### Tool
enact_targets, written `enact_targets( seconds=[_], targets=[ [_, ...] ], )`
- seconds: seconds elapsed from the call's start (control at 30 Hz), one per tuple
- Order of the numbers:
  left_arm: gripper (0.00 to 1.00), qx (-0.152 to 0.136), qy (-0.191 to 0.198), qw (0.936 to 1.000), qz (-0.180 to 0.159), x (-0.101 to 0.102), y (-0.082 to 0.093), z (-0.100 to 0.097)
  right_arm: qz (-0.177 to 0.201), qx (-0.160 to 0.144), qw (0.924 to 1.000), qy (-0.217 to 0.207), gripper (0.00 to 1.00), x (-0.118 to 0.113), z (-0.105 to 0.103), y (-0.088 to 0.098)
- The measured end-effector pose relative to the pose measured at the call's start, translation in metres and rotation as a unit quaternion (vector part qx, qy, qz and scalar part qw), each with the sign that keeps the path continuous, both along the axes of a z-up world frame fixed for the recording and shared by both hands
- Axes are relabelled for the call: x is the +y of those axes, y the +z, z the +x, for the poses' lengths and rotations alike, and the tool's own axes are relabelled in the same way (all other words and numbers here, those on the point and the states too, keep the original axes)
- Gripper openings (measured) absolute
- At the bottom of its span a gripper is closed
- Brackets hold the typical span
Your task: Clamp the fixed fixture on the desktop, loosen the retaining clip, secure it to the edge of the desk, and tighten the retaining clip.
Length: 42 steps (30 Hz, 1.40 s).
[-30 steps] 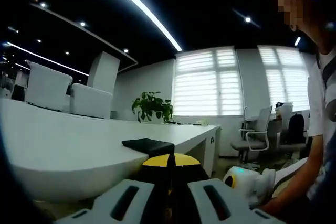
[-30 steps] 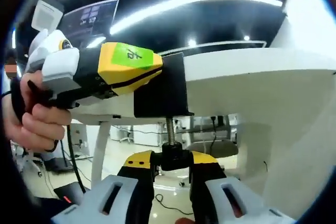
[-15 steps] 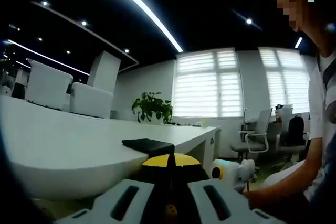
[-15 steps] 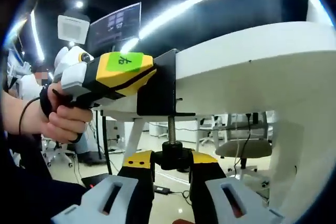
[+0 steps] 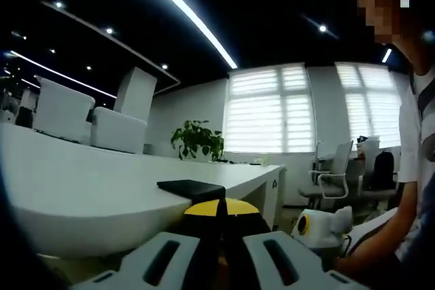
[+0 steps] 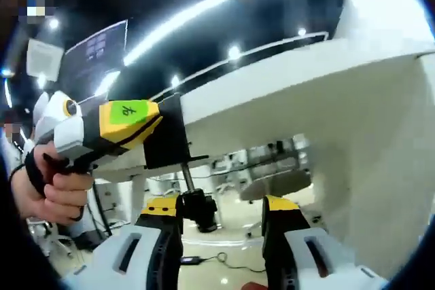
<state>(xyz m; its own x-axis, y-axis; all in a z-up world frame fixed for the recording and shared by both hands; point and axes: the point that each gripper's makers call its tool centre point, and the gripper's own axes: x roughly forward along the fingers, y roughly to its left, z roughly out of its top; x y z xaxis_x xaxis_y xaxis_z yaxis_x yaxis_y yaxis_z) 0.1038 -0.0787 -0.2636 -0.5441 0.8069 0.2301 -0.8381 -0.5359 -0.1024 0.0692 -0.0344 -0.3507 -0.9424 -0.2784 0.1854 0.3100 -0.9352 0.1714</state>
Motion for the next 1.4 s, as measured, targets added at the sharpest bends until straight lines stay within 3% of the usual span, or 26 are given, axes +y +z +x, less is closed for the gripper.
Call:
enact_targets(
  seconds=[0.1,0.23,0.27,0.37,0.47,0.67,0.73,0.87,0.93,1.1,1.4],
  targets=[
    [0.02,-0.002,0.003,1.0,0.007,0.0,-0.001,0.0,0.0,0.005,0.9999,-0.009,0.39,0.001,0.009,0.002],
    [0.02,-0.005,-0.001,0.9999,0.011,0.003,-0.001,-0.001,0.064,0.004,0.9979,-0.006,0.4,-0.012,0.02,-0.009],
    [0.02,-0.004,-0.002,1.0,0.008,0.005,-0.001,-0.001,0.062,0.003,0.9981,-0.003,0.4,-0.015,0.019,-0.01],
    [0.02,-0.003,0.0,1.0,0.001,0.008,-0.001,-0.001,0.066,0.018,0.9977,-0.004,0.43,-0.018,0.019,-0.002],
    [0.02,-0.007,0.001,1.0,-0.001,0.008,-0.001,-0.001,0.094,0.039,0.9947,-0.014,0.42,-0.021,0.016,0.007],
    [0.02,-0.007,0.001,0.9999,-0.008,0.009,0.0,-0.001,0.098,0.025,0.9948,-0.01,0.42,-0.038,0.005,0.004],
    [0.02,-0.007,0.002,0.9999,-0.008,0.01,0.001,-0.001,0.069,0.033,0.997,0.013,0.42,-0.05,0.007,0.008],
    [0.02,-0.006,0.001,1.0,-0.006,0.011,0.001,-0.001,0.092,0.038,0.9951,-0.002,0.45,-0.056,0.005,0.008],
    [0.02,-0.007,0.0,1.0,-0.005,0.011,0.002,-0.001,0.101,0.037,0.9942,-0.013,0.43,-0.053,0.001,0.007],
    [0.02,-0.006,0.0,1.0,-0.007,0.012,0.002,0.0,0.121,0.029,0.9915,-0.037,0.25,-0.04,-0.006,0.005],
    [0.02,-0.006,0.0,1.0,-0.003,0.012,0.002,-0.001,0.118,0.032,0.9919,0.034,0.24,-0.042,-0.006,0.004]
  ],
)
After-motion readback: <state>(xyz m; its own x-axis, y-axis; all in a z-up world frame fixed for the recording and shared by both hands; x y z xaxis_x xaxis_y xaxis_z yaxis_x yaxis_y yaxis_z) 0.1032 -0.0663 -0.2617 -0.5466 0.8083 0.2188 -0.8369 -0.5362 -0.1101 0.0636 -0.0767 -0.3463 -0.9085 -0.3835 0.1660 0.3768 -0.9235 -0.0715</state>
